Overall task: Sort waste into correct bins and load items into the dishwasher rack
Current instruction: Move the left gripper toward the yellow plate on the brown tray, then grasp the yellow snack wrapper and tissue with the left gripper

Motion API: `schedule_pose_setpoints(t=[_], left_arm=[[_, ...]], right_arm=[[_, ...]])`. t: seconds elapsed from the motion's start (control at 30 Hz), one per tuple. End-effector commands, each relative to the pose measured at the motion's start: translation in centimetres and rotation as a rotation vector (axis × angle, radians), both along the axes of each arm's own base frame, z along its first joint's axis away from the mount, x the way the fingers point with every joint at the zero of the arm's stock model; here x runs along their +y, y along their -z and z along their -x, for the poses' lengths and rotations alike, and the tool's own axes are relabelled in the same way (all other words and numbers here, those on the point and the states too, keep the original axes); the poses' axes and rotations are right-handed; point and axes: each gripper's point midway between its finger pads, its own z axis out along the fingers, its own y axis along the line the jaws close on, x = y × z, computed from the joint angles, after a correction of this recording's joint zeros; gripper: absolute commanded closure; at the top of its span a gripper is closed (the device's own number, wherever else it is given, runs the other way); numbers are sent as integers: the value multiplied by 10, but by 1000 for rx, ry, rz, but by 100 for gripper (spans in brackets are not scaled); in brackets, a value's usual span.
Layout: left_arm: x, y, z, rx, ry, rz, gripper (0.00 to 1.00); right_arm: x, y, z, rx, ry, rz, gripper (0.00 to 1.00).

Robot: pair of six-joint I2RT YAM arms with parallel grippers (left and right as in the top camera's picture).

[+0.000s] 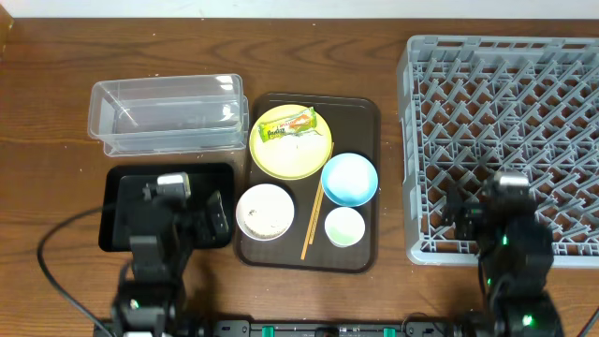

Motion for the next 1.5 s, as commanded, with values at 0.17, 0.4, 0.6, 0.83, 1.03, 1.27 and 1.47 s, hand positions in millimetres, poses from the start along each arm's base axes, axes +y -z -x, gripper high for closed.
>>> schedule_pose_setpoints(t=[0.17,0.4,0.6,0.83,1.03,1.27,1.47], left_arm=[[-17,-21,-4,336,62,83,1],[-17,-25,2,527,52,87,1],[-20,-40,-27,391,70,97,1],[-30,-89,-89,80,142,53,3],[-56,-121,-133,-10,248,-35,3],[-111,-78,-164,91,433,-111,8],[-155,-11,-161,246,545,-132,11]], right_arm=[[3,-16,-20,297,-6,-13,1],[9,-14,-29,425,-26,-27,1],[13,-18,-32,411,-44,-42,1],[13,-18,-32,411,-43,-42,1],[13,-17,-31,412,-43,-42,1],[13,-18,-32,411,-43,-42,1],[13,-18,-32,411,-44,-42,1]])
